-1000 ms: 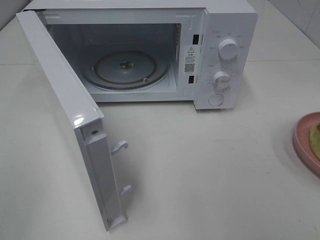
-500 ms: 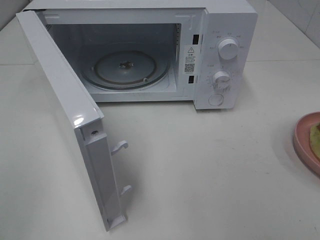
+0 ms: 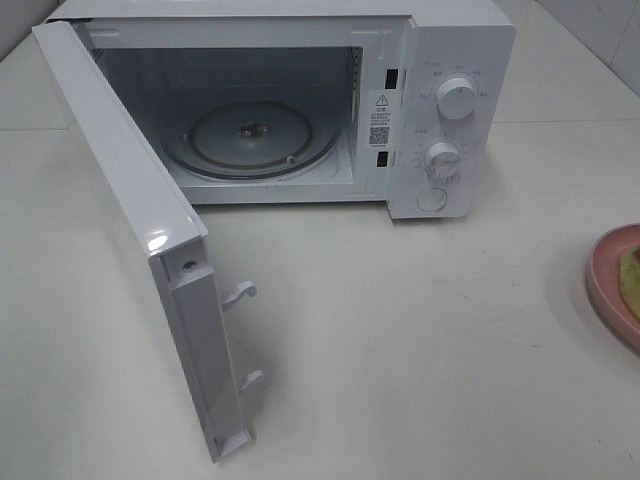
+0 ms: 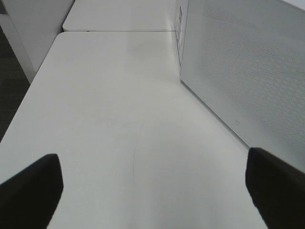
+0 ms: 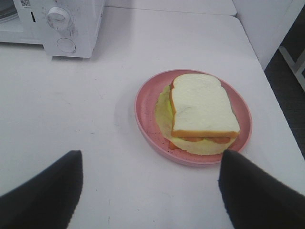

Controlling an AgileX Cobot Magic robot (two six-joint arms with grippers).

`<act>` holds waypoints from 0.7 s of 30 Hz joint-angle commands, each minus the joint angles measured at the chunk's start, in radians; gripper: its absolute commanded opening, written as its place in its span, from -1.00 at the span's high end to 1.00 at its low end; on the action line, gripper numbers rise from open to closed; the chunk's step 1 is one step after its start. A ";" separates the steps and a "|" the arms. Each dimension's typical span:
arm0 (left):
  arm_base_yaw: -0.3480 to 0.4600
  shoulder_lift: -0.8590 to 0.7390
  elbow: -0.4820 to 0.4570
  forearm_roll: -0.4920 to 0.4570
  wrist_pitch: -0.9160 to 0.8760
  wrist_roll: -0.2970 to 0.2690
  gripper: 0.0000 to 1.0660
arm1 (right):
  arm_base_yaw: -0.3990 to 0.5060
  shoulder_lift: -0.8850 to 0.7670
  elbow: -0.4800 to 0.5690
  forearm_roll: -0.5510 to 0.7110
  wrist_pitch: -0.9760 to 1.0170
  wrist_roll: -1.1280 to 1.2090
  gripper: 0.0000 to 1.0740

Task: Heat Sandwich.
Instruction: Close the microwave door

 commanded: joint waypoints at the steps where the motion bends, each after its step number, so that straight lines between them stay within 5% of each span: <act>1: 0.003 -0.022 0.003 -0.004 -0.005 -0.007 -0.83 | -0.008 -0.027 -0.002 -0.002 -0.003 0.002 -0.42; 15: 0.003 -0.019 0.003 -0.124 -0.018 -0.003 -0.83 | -0.008 -0.027 -0.002 -0.002 -0.003 0.002 -0.42; 21: 0.003 0.045 -0.025 -0.155 -0.079 0.049 -0.83 | -0.008 -0.027 -0.002 -0.002 -0.003 0.002 -0.42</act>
